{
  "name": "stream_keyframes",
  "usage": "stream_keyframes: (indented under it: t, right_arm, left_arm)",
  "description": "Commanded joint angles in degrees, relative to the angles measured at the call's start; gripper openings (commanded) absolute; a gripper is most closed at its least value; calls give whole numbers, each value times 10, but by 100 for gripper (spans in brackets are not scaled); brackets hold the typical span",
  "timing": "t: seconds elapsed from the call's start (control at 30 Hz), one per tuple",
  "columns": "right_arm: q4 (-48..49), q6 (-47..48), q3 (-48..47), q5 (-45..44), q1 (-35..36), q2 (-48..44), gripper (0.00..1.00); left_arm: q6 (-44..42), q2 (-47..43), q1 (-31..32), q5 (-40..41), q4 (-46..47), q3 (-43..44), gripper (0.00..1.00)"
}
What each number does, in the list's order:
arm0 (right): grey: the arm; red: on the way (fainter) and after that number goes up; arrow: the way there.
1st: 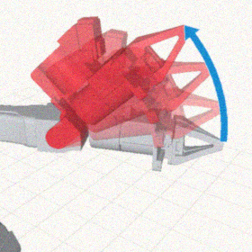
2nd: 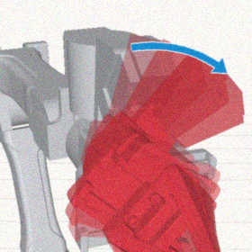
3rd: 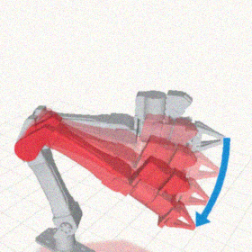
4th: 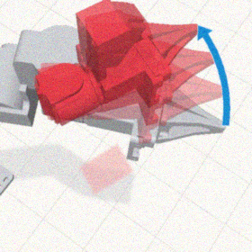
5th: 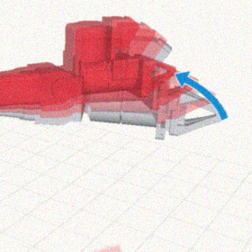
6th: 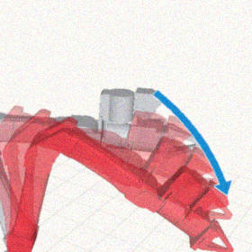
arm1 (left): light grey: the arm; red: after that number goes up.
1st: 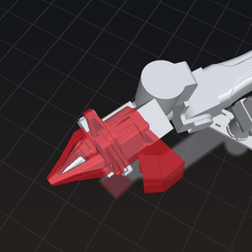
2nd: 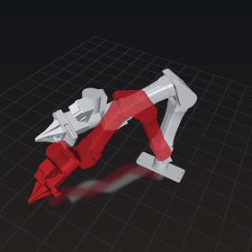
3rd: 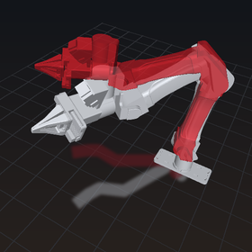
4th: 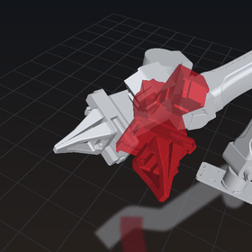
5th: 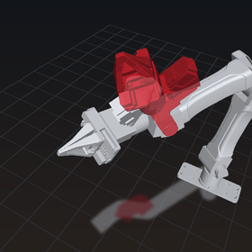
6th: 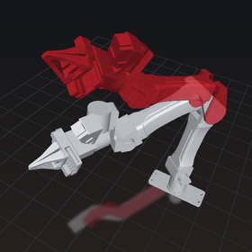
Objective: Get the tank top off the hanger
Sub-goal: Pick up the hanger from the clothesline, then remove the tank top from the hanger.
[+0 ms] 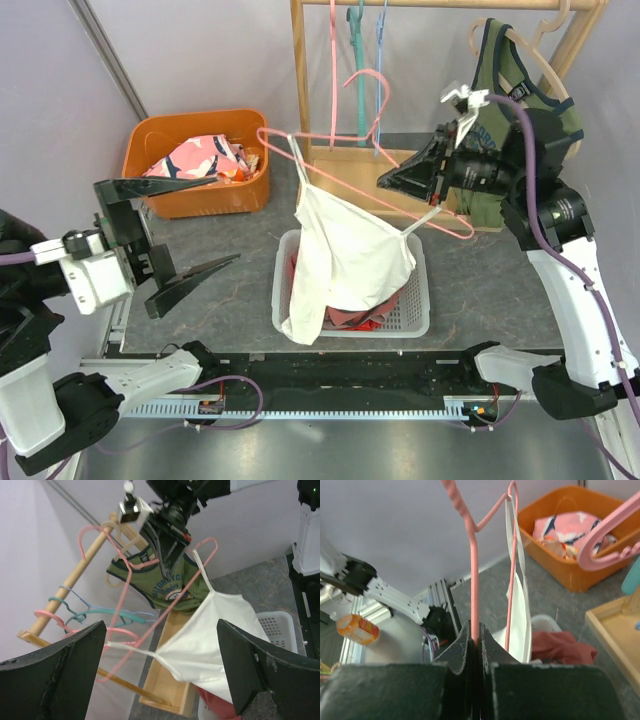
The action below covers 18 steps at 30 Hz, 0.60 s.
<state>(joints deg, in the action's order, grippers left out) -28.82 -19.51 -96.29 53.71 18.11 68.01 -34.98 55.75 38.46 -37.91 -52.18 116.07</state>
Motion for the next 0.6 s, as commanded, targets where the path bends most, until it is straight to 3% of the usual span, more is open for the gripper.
stream_keyframes:
  t: [0.0,0.17,0.3,0.57]
  right_arm:
    - [-132,140,-26,-54,62,-14,0]
    - [-186,212,-4,-160,179,-11,0]
    - [-210,235,-10,-224,264,-12,0]
    - [-223,249,-29,-196,270,-44,0]
  left_arm:
    - [24,29,-5,-18,14,59,99]
    - [25,48,-5,-27,23,45,99]
    - [31,40,-5,-44,13,-34,99]
    - [20,-20,-5,-9,-6,-153,99]
